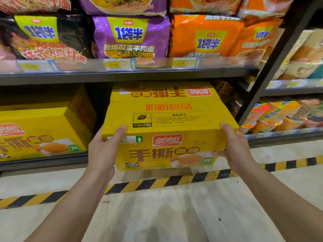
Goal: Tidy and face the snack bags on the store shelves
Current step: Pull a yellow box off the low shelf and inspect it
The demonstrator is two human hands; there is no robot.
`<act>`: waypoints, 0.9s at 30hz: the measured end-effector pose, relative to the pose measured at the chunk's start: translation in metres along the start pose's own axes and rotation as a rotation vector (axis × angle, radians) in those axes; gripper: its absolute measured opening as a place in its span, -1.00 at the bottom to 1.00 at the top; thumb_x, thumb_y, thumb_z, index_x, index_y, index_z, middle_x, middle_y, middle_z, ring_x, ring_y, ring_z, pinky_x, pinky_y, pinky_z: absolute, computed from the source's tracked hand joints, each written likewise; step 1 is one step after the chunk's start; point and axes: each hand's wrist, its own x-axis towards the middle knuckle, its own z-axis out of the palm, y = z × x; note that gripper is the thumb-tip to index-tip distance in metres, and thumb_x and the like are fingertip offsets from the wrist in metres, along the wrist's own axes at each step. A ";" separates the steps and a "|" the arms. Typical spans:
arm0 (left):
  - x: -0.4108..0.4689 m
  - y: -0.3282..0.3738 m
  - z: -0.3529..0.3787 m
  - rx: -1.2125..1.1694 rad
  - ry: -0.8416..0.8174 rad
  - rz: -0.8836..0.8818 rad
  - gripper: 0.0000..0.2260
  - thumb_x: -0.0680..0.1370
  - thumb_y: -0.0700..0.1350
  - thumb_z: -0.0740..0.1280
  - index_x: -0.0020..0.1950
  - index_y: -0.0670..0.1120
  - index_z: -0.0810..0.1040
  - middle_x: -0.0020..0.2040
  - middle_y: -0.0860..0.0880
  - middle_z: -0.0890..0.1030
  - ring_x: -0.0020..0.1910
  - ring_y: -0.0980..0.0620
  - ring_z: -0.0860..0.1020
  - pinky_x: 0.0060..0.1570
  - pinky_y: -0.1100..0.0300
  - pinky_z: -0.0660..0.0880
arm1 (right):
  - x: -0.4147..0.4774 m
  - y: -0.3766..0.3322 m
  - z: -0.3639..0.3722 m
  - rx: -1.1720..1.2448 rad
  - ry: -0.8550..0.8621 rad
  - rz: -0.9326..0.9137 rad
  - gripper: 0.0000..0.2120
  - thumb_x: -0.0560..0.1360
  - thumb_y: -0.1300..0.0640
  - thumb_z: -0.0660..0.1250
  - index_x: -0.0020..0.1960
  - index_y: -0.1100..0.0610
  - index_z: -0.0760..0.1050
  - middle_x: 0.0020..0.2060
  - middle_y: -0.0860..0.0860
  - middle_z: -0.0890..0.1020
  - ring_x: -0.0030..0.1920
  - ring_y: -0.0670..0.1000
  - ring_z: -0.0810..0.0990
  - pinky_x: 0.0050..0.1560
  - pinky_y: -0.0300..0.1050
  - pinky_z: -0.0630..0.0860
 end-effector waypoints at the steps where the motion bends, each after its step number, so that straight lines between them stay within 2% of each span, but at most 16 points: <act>1: 0.005 -0.004 0.005 0.007 0.001 -0.009 -0.79 0.58 0.08 0.50 0.20 0.16 0.67 0.03 0.05 0.77 0.00 -0.09 0.76 -0.05 -0.20 0.71 | 0.007 0.001 0.001 -0.003 -0.004 0.005 -0.57 0.58 -0.20 0.39 0.38 -0.07 0.45 0.15 -0.11 0.57 0.22 0.12 0.60 0.18 0.42 0.60; 5: 0.025 -0.024 0.020 0.030 0.010 -0.044 -0.79 0.58 0.09 0.50 0.20 0.14 0.68 0.00 0.05 0.78 -0.04 -0.04 0.77 -0.19 -0.02 0.69 | 0.033 0.013 0.002 -0.025 -0.008 0.039 -0.59 0.58 -0.20 0.39 0.35 -0.08 0.43 0.15 -0.09 0.56 0.16 0.08 0.58 0.20 0.41 0.60; 9: 0.042 -0.051 0.027 0.067 0.020 -0.060 -0.77 0.56 0.13 0.50 0.20 0.18 0.67 0.03 0.08 0.77 0.04 -0.05 0.75 0.00 -0.12 0.69 | 0.055 0.029 0.004 -0.057 -0.004 0.041 -0.61 0.60 -0.19 0.37 0.34 -0.08 0.41 0.06 -0.16 0.52 0.12 0.05 0.57 0.20 0.39 0.60; 13: 0.058 -0.057 0.038 0.096 -0.011 -0.009 -0.71 0.57 0.18 0.46 0.28 0.22 0.62 0.07 0.13 0.75 0.05 0.01 0.74 -0.04 -0.02 0.65 | 0.076 0.029 0.010 -0.084 0.003 0.002 -0.64 0.61 -0.21 0.34 0.32 -0.13 0.38 0.01 -0.20 0.50 0.00 -0.06 0.55 0.21 0.36 0.60; 16: 0.071 -0.058 0.044 0.146 -0.067 0.022 -0.53 0.47 0.31 0.43 0.36 0.24 0.54 0.15 0.14 0.73 0.11 0.01 0.72 0.09 -0.09 0.64 | 0.091 0.030 0.012 -0.086 -0.003 -0.053 -0.59 0.57 -0.30 0.33 0.33 -0.16 0.40 0.04 -0.20 0.54 0.06 -0.02 0.59 0.19 0.36 0.62; 18: 0.075 -0.062 0.041 0.211 -0.107 0.053 -0.45 0.44 0.30 0.45 0.40 0.23 0.49 0.18 0.17 0.70 0.14 0.08 0.69 0.08 0.01 0.61 | 0.095 0.036 0.010 -0.097 -0.026 -0.108 -0.48 0.49 -0.36 0.33 0.35 -0.15 0.40 0.08 -0.20 0.56 0.18 0.06 0.61 0.18 0.33 0.63; 20: 0.076 -0.073 0.037 0.352 -0.126 0.128 -0.40 0.41 0.21 0.52 0.41 0.20 0.45 0.20 0.19 0.68 0.14 0.17 0.66 0.03 0.13 0.59 | 0.095 0.050 0.005 -0.153 -0.054 -0.215 -0.33 0.39 -0.34 0.41 0.41 -0.12 0.38 0.16 -0.19 0.60 0.27 0.02 0.61 0.19 0.23 0.64; 23: 0.075 -0.100 0.035 0.502 -0.063 0.179 -0.31 0.42 0.07 0.61 0.46 0.15 0.35 0.24 0.19 0.61 0.18 0.11 0.64 0.14 -0.04 0.62 | 0.093 0.078 0.002 -0.308 -0.091 -0.396 -0.14 0.39 -0.11 0.58 0.55 -0.14 0.19 0.35 -0.19 0.50 0.27 -0.23 0.54 0.17 -0.19 0.60; 24: 0.074 -0.107 0.037 0.526 -0.029 0.188 -0.30 0.44 0.04 0.62 0.46 0.14 0.32 0.24 0.17 0.60 0.19 0.06 0.62 0.19 -0.09 0.60 | 0.094 0.085 0.003 -0.330 -0.082 -0.422 -0.10 0.40 -0.04 0.61 0.56 -0.15 0.14 0.37 -0.19 0.46 0.29 -0.24 0.52 0.19 -0.20 0.60; 27: 0.078 -0.117 0.043 0.565 0.036 0.222 -0.30 0.45 0.04 0.61 0.47 0.12 0.31 0.23 0.15 0.57 0.16 0.02 0.59 0.22 -0.16 0.58 | 0.104 0.094 0.008 -0.331 -0.042 -0.448 -0.06 0.36 -0.04 0.65 0.53 -0.23 0.11 0.35 -0.22 0.46 0.35 -0.12 0.53 0.32 0.15 0.59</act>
